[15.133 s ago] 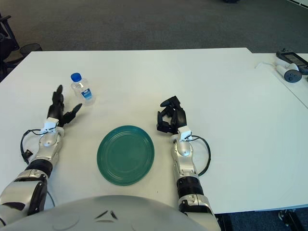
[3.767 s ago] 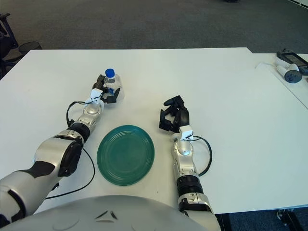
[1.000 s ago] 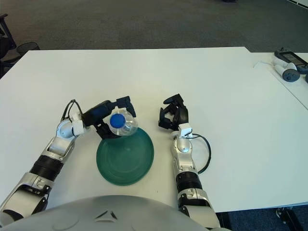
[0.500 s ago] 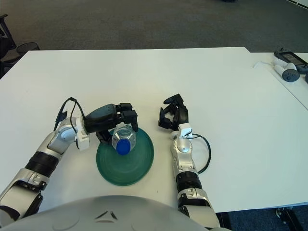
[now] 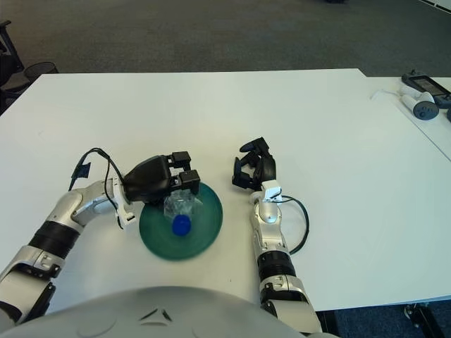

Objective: Put the bottle into the plate.

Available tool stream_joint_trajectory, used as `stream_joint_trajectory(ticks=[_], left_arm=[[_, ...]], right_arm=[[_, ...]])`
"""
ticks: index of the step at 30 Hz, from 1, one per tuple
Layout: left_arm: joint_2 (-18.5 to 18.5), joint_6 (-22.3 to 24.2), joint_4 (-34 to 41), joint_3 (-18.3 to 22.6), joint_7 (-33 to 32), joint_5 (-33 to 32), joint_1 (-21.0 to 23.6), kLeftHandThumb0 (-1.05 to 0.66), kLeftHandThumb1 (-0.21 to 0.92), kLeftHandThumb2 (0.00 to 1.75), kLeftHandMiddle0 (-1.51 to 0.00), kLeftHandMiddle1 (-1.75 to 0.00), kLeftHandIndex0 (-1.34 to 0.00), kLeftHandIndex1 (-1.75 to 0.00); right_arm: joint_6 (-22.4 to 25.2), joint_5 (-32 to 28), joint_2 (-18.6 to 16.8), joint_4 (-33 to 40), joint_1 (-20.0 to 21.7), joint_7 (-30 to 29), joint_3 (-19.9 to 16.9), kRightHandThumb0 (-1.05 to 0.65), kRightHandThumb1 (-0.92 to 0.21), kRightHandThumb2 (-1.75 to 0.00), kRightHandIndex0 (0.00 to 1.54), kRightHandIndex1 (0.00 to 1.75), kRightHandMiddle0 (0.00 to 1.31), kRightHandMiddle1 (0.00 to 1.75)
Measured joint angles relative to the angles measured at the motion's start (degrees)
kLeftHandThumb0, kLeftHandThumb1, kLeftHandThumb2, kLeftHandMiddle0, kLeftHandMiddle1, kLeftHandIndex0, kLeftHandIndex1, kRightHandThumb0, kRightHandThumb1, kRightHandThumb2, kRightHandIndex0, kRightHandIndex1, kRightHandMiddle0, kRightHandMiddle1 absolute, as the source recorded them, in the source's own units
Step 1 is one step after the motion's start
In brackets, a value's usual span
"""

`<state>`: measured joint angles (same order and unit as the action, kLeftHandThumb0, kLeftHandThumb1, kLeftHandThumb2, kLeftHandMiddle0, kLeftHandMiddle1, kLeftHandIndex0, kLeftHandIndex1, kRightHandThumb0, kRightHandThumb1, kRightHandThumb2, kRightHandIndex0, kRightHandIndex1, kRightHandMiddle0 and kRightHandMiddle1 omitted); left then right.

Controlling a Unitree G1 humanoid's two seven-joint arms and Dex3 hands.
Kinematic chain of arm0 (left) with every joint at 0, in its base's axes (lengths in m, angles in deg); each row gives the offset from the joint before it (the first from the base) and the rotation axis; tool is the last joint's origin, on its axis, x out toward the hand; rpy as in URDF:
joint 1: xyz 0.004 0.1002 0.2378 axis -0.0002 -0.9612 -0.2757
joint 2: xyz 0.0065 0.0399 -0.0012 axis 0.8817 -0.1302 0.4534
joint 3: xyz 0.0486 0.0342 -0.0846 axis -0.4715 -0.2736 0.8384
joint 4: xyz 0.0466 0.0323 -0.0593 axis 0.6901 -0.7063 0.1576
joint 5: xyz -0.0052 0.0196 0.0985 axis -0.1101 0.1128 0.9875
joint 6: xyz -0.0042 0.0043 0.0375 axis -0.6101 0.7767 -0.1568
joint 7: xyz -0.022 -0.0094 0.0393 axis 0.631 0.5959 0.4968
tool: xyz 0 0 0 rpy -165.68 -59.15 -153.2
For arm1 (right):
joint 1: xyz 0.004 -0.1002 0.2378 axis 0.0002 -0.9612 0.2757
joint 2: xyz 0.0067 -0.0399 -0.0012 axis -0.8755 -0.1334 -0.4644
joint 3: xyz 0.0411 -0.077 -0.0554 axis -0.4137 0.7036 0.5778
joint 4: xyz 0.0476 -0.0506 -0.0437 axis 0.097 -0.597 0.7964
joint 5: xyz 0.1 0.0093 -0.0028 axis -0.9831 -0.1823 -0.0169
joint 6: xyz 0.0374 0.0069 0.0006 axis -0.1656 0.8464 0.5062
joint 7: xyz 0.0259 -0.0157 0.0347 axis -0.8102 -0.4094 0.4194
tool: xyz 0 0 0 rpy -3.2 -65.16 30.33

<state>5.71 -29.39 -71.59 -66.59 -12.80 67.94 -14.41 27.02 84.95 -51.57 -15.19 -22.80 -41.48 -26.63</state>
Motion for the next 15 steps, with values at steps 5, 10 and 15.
stream_joint_trajectory(ticks=[5,10,15], left_arm=[[1.3,1.8,0.0,-1.2,-6.0,3.4,0.2,-0.48,0.29,1.35,-1.23,-1.75,-0.63,-1.75],[2.7,3.2,1.0,-2.4,-10.1,6.0,0.4,-0.45,0.36,1.26,-1.19,-1.75,-0.57,-1.75],[3.9,4.2,3.4,-3.2,-10.7,6.5,0.4,-0.45,0.39,1.23,-1.17,-1.75,-0.55,-1.75]], right_arm=[[0.0,0.1,0.0,0.0,0.0,0.0,0.0,-0.01,-0.37,-1.25,0.59,1.74,0.34,1.7],[0.0,0.1,0.0,0.0,0.0,0.0,0.0,-0.01,-0.37,-1.26,0.59,1.74,0.34,1.7],[-0.1,0.1,0.0,0.0,0.0,0.0,0.0,-0.01,-0.37,-1.25,0.59,1.74,0.36,1.69]])
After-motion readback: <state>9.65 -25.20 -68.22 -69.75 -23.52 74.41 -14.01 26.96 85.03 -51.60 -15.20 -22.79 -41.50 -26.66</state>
